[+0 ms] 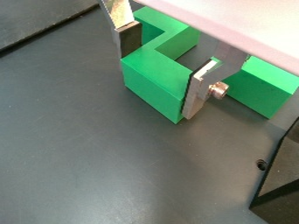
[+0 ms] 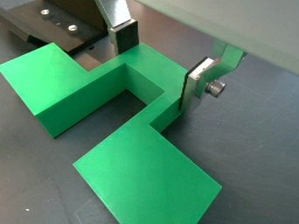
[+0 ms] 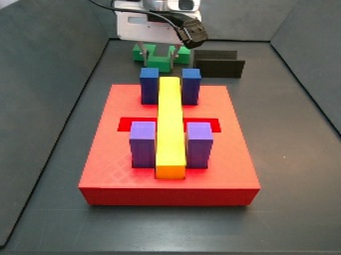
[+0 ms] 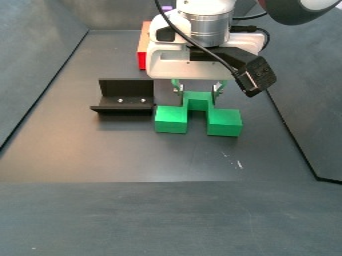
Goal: Pick up the green object. Move up. Place the green object on the fixture. Regrasp the green object. Move to above the board. Insert the green object.
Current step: Pick up the green object, then move up, then place the green object on the fixture.
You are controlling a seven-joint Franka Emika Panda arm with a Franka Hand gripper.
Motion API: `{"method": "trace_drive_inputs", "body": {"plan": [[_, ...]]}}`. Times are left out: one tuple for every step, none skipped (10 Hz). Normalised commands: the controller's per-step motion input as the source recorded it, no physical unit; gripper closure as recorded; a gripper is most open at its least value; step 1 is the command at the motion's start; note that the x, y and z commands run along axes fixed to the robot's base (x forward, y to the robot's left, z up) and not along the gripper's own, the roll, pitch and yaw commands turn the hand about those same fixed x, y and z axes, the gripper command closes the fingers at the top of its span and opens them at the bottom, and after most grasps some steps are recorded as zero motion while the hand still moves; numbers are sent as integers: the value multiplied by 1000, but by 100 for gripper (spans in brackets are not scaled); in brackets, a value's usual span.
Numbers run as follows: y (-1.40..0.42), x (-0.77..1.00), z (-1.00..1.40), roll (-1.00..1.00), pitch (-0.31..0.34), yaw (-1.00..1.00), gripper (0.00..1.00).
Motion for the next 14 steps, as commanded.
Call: {"method": "trace_drive_inputs", "body": {"plan": [[0, 0, 0, 0, 0, 0, 100], [0, 0, 0, 0, 0, 0, 100], [0, 0, 0, 0, 0, 0, 100], [0, 0, 0, 0, 0, 0, 100], [0, 0, 833, 0, 0, 0, 100], [1, -16, 830, 0, 5, 3, 100], [-10, -67, 604, -11, 26, 10, 100], [-6, -29, 210, -21, -1, 8, 100], [-20, 0, -11, 0, 0, 0, 100], [-3, 303, 354, -166, 111, 0, 100], [-131, 429, 426, -334, 77, -6, 100], [-66, 460, 394, -886, -37, -194, 100], [0, 377, 446, -1000, -151, -214, 100], [0, 380, 434, -1000, -146, -211, 100]]}}
